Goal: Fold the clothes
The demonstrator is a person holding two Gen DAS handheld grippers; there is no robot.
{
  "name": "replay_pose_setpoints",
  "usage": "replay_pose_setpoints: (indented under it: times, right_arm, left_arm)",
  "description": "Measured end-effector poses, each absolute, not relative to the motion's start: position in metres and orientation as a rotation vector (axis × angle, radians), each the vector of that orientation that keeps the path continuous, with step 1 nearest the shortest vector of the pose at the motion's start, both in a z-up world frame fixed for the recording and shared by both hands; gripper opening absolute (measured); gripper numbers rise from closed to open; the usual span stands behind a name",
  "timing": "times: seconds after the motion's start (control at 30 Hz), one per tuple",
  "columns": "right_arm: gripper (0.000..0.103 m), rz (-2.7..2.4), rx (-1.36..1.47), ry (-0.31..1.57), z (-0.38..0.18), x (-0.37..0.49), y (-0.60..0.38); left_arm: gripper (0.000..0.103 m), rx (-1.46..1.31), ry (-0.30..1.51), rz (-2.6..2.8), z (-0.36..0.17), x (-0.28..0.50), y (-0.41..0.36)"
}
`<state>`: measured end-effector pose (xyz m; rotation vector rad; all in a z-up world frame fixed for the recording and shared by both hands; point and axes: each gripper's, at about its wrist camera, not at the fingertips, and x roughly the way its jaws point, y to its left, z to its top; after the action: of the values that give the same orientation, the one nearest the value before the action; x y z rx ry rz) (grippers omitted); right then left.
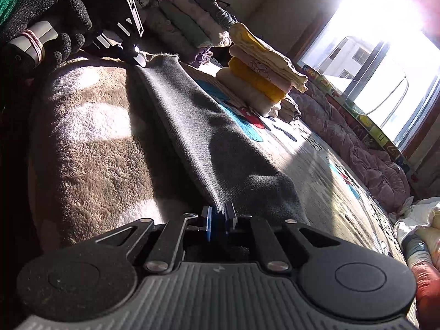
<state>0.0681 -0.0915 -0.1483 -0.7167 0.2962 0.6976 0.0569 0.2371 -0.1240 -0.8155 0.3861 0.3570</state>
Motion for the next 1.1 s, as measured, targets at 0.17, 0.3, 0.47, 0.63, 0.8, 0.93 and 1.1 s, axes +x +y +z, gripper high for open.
replay_pose_setpoints:
  times: [0.17, 0.3, 0.47, 0.63, 0.8, 0.93, 1.1]
  right_arm:
    - [0.019, 0.692, -0.497, 0.258, -0.115, 0.073, -0.111]
    - [0.019, 0.666, -0.396, 0.248, -0.103, 0.100, -0.109]
    - [0.019, 0.620, -0.334, 0.409, -0.124, 0.145, -0.103]
    - [0.019, 0.611, -0.381, 0.486, -0.132, 0.150, -0.099]
    - [0.019, 0.607, -0.419, 0.356, -0.122, 0.139, -0.093]
    - [0.023, 0.624, -0.431, 0.418, -0.135, 0.151, -0.086]
    - [0.024, 0.648, -0.399, 0.454, -0.139, 0.152, -0.093]
  left_arm:
    - [0.006, -0.545, 0.367, 0.194, -0.091, 0.073, 0.197]
    - [0.006, -0.339, 0.407, 0.049, -0.087, 0.102, 0.152]
    - [0.016, -0.334, 0.629, 0.140, -0.132, 0.143, 0.158]
    - [0.009, -0.281, 0.508, -0.010, -0.096, 0.122, 0.138]
    - [0.009, -0.182, 0.507, -0.284, -0.099, 0.137, 0.077]
    - [0.010, -0.086, 0.646, -0.242, -0.136, 0.157, 0.059]
    - [0.009, -0.144, 0.650, -0.284, -0.124, 0.158, 0.066]
